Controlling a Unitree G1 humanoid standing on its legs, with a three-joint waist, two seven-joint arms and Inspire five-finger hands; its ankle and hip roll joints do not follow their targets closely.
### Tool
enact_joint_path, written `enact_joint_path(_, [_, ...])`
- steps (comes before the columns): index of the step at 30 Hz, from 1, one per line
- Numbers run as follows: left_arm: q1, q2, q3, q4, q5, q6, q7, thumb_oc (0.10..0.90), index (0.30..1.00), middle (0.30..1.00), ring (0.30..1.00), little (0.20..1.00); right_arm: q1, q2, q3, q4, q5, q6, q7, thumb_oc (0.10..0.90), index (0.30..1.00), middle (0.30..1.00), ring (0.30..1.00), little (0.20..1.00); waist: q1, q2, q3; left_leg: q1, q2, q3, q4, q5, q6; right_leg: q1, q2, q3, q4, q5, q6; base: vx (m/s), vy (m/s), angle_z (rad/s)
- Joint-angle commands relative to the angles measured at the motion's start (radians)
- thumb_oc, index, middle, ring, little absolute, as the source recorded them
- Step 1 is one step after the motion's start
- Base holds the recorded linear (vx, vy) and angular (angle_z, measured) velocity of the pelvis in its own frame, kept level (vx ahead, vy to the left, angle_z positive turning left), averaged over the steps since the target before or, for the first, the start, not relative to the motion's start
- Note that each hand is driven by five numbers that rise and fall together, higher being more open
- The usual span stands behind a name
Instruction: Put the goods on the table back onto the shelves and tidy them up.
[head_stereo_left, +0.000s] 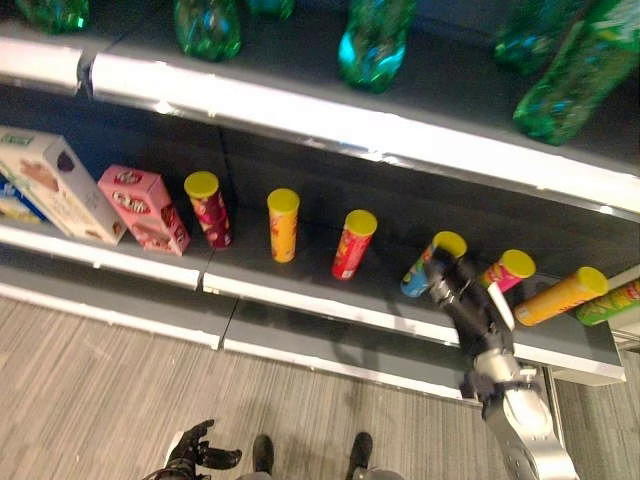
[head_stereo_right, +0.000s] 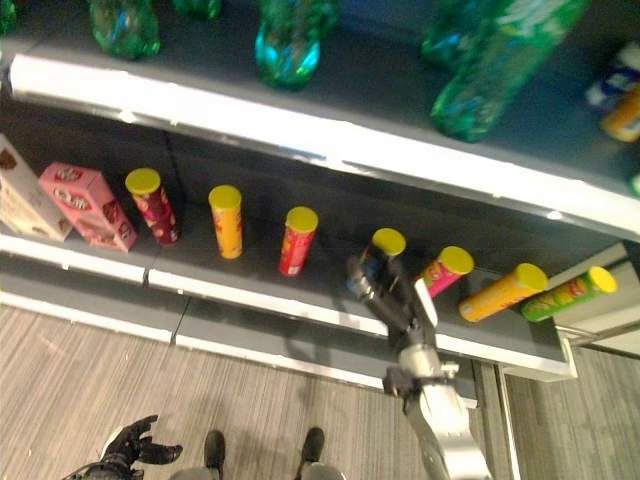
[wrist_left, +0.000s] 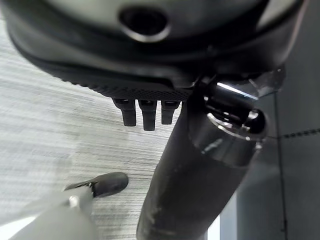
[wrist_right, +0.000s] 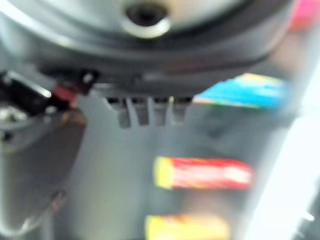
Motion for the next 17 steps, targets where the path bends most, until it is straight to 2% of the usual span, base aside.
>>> enact_joint_path(1, [0.005, 0.064, 0.021, 0.066, 0.037, -0.031, -0.031, 0.800, 0.900, 0.900, 0.900, 0.900, -0.089, -0.035, -0.052, -0.045, 0.061, -0.048, 0.091, 0.800, 0.900, 0.900, 0.900, 0.900, 0.014, -0.003, -0.044, -0.004, 0.024, 0.033, 0.006, -0.056, -0.021, 0.022, -0.117, -0.013, 0.031, 0.046, 0.126, 0.03, 0.055, -0.27])
enact_joint_path(2, [0.009, 0.066, 0.026, 0.076, 0.041, -0.038, -0.044, 0.800, 0.900, 0.900, 0.900, 0.900, -0.055, -0.032, -0.028, 0.045, 0.048, -0.026, 0.136, 0.800, 0.900, 0.900, 0.900, 0.900, 0.008, -0.006, -0.052, 0.016, 0.020, 0.047, 0.006, -0.064, -0.017, 0.023, -0.118, 0.005, 0.034, 0.051, 0.128, 0.05, 0.071, -0.17])
enact_joint_path(3, [0.006, 0.067, 0.028, 0.084, 0.055, -0.040, -0.050, 0.800, 0.900, 0.900, 0.900, 0.900, -0.041, -0.035, -0.014, 0.096, 0.004, -0.009, 0.129, 0.800, 0.900, 0.900, 0.900, 0.900, 0.004, -0.008, -0.056, 0.027, 0.020, 0.057, 0.006, -0.070, -0.016, 0.025, -0.116, 0.019, 0.035, 0.053, 0.130, 0.04, 0.074, -0.20])
enact_joint_path(4, [0.009, 0.069, 0.027, 0.086, 0.054, -0.045, -0.051, 0.800, 0.900, 0.900, 0.900, 0.900, -0.025, -0.016, -0.008, 0.173, 0.012, 0.003, 0.133, 0.800, 0.900, 0.900, 0.900, 0.900, 0.000, -0.011, -0.058, 0.034, 0.016, 0.064, 0.006, -0.073, -0.013, 0.022, -0.117, 0.030, 0.039, 0.057, 0.130, 0.01, 0.040, -0.36])
enact_joint_path(5, [0.009, 0.069, 0.027, 0.086, 0.054, -0.045, -0.051, 0.800, 0.900, 0.900, 0.900, 0.900, -0.026, -0.016, -0.008, 0.174, 0.012, 0.003, 0.133, 0.800, 0.900, 0.900, 0.900, 0.900, -0.001, -0.012, -0.060, 0.031, 0.015, 0.064, 0.006, -0.071, -0.013, 0.018, -0.118, 0.030, 0.039, 0.058, 0.131, 0.01, 0.035, -0.47])
enact_joint_path(7, [0.009, 0.070, 0.025, 0.095, 0.060, -0.046, -0.062, 0.800, 0.900, 0.900, 0.900, 0.900, -0.020, -0.014, 0.018, 0.265, -0.088, 0.010, 0.129, 0.800, 0.900, 0.900, 0.900, 0.900, -0.005, -0.015, -0.065, 0.042, 0.010, 0.071, 0.006, -0.076, -0.008, 0.015, -0.119, 0.049, 0.043, 0.066, 0.134, 0.00, 0.045, -0.38])
enact_joint_path(8, [0.006, 0.073, 0.019, 0.091, 0.051, -0.050, -0.062, 0.800, 0.900, 0.900, 0.900, 0.900, -0.013, 0.017, 0.026, 0.377, -0.112, 0.019, 0.126, 0.800, 0.900, 0.900, 0.900, 0.900, -0.010, -0.018, -0.066, 0.049, 0.003, 0.075, 0.006, -0.080, -0.004, 0.013, -0.123, 0.063, 0.044, 0.075, 0.138, -0.01, 0.063, -0.26])
enact_joint_path(9, [0.003, 0.074, 0.015, 0.089, 0.054, -0.052, -0.066, 0.800, 0.900, 0.900, 0.900, 0.900, -0.017, 0.026, 0.038, 0.415, -0.170, 0.019, 0.115, 0.800, 0.900, 0.900, 0.900, 0.900, -0.012, -0.019, -0.066, 0.050, 0.002, 0.076, 0.006, -0.081, -0.002, 0.013, -0.127, 0.067, 0.045, 0.080, 0.141, -0.02, 0.057, -0.20])
enact_joint_path(12, [0.001, 0.076, 0.003, 0.078, 0.048, -0.055, -0.062, 0.800, 0.900, 0.900, 0.900, 0.900, -0.020, 0.062, 0.038, 0.505, -0.172, 0.027, 0.101, 0.800, 0.900, 0.900, 0.900, 0.900, -0.016, -0.020, -0.067, 0.054, -0.004, 0.078, 0.006, -0.084, 0.002, 0.012, -0.130, 0.075, 0.046, 0.086, 0.143, -0.02, 0.032, -0.11])
enact_joint_path(13, [-0.002, 0.071, -0.019, 0.055, 0.040, -0.062, -0.057, 0.800, 0.900, 0.900, 0.900, 0.900, -0.035, 0.117, 0.036, 0.620, -0.202, 0.028, 0.072, 0.800, 0.900, 0.900, 0.900, 0.900, -0.022, -0.018, -0.069, 0.057, -0.006, 0.080, 0.006, -0.086, 0.004, 0.011, -0.131, 0.078, 0.044, 0.086, 0.142, -0.01, 0.017, -0.06])
enact_joint_path(17, [-0.009, 0.066, -0.032, 0.044, 0.028, -0.063, -0.056, 0.800, 0.900, 0.900, 0.900, 0.900, -0.067, 0.146, 0.038, 0.739, -0.239, 0.026, 0.035, 0.800, 0.900, 0.900, 0.900, 0.900, -0.023, -0.016, -0.070, 0.058, -0.005, 0.079, 0.006, -0.085, 0.003, 0.014, -0.130, 0.074, 0.042, 0.085, 0.141, -0.01, 0.009, -0.05])
